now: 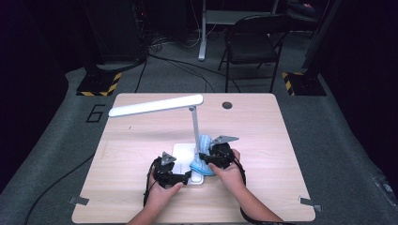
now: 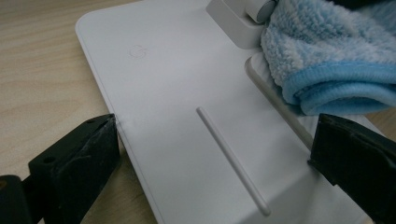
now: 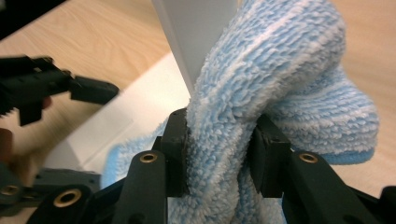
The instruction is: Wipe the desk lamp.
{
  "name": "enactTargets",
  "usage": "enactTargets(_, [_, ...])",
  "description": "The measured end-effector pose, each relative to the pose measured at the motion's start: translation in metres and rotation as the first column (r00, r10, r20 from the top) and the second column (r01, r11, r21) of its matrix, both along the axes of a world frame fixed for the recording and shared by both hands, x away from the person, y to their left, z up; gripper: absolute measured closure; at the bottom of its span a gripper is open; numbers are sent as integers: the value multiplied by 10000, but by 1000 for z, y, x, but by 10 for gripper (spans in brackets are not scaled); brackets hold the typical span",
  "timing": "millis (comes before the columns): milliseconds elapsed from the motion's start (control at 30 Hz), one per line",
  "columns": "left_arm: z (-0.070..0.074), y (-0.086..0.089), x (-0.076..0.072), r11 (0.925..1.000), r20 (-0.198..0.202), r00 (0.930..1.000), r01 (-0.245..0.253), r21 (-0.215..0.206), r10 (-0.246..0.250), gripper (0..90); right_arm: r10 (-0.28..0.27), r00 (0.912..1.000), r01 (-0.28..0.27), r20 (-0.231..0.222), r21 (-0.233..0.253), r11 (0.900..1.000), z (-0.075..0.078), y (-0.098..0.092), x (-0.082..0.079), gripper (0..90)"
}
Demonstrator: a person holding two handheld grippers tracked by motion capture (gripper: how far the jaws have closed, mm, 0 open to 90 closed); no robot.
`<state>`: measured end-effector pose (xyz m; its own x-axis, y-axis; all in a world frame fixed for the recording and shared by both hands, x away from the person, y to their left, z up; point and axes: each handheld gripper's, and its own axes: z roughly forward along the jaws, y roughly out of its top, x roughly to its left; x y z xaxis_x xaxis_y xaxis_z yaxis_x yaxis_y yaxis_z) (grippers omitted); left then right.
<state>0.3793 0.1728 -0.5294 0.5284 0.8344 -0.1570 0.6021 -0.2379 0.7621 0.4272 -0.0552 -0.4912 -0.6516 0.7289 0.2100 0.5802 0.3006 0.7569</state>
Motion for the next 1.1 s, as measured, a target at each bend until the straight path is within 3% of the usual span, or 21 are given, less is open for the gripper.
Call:
enactTargets(133, [0,0,0,10000,-32,10000,33,2,-33,10,10,9998,-4,-177,363,9993,-7,-3,3,627])
enactTargets(267, [0,0,0,10000,-36,10000,39,5,-39,10,95,9998,-91,-184,223,9997,-2,-2,4,630])
enactTargets(300, [0,0,0,10000,-34,10000,36,1,-36,10,40,9993,-31,-362,261,9997,0,-2,3,631])
enactTargets(467, [0,0,0,10000,9,10000,3,8,-3,10,27,9992,5,-400,794,9968,9,-5,1,636])
enactTargets(633, [0,0,0,10000,-38,10000,39,5,-39,10,84,9996,-122,278,1428,9897,28,-9,-5,635])
enactTargets(833, [0,-1,0,9999,-8,10000,-51,-101,51,10,285,9922,-548,1214,2191,9742,65,-14,-11,632])
enactTargets(967, [0,0,0,10000,3,10000,14,1,-14,10,310,9842,-707,1742,2269,9714,87,-14,-16,632])
enactTargets(1100, [0,1,1,10000,-101,9999,-45,-67,44,12,223,9785,-724,2052,2398,9681,97,-19,-18,629])
